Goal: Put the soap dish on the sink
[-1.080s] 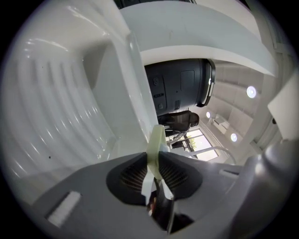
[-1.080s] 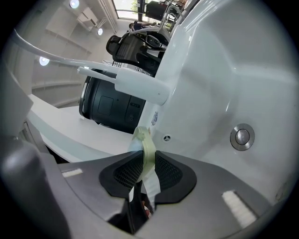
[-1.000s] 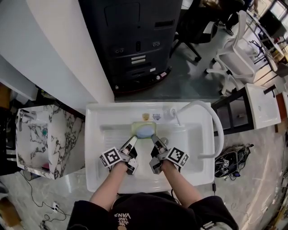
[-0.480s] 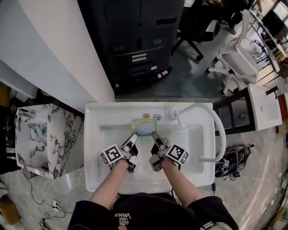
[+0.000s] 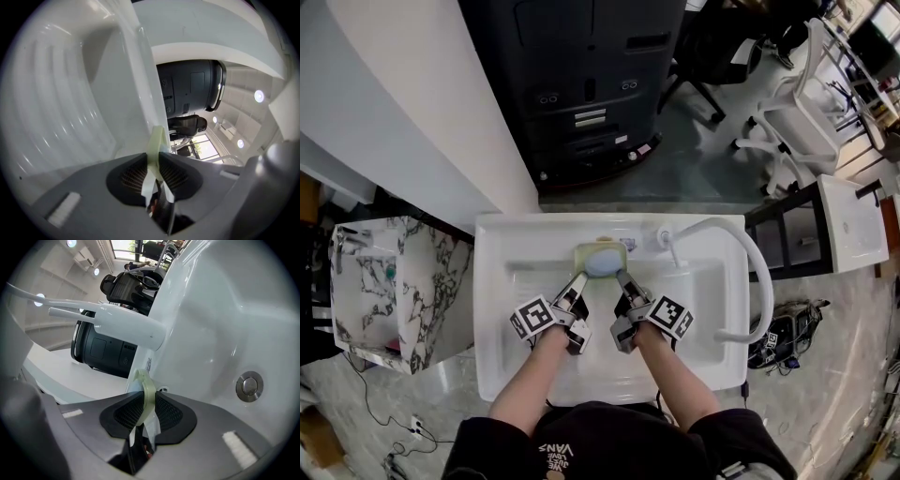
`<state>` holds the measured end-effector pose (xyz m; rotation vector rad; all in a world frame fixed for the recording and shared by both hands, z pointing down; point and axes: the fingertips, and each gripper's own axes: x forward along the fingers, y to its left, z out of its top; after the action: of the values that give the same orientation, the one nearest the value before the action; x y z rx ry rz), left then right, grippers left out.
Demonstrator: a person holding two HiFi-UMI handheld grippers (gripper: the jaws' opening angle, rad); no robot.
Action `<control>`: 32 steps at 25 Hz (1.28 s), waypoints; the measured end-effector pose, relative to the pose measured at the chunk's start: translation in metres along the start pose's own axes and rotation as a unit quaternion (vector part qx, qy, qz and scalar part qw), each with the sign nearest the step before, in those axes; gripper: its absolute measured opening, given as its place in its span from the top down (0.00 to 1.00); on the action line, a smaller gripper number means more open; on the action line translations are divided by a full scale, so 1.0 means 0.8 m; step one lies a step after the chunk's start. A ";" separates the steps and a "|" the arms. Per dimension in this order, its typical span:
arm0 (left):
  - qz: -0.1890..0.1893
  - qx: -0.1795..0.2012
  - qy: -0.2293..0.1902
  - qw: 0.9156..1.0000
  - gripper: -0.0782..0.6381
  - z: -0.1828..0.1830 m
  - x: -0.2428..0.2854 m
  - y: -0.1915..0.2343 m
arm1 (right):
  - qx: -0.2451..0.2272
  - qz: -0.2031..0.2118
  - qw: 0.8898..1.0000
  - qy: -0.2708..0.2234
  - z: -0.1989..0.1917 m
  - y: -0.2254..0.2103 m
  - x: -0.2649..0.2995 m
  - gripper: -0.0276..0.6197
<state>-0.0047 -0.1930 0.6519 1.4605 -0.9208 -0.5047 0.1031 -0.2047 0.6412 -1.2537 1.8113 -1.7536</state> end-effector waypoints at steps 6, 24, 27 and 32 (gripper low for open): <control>0.003 -0.002 -0.001 1.000 0.72 0.004 0.007 0.001 | 0.000 -0.001 1.000 -0.005 0.006 0.000 0.007 0.84; 0.007 -0.013 -0.009 1.000 0.72 0.018 0.023 -0.004 | 0.017 -0.012 1.000 -0.020 0.021 0.004 0.019 0.84; 0.007 -0.022 -0.015 1.000 0.72 0.018 0.024 -0.006 | 0.018 -0.012 1.000 -0.019 0.022 0.006 0.019 0.84; 0.005 -0.031 -0.019 0.999 0.72 0.019 0.025 -0.008 | 0.014 -0.004 1.000 -0.021 0.025 0.011 0.018 0.84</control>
<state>-0.0029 -0.2186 0.6486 1.3936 -0.9329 -0.5514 0.1068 -0.2292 0.6339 -1.2790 1.7558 -1.7382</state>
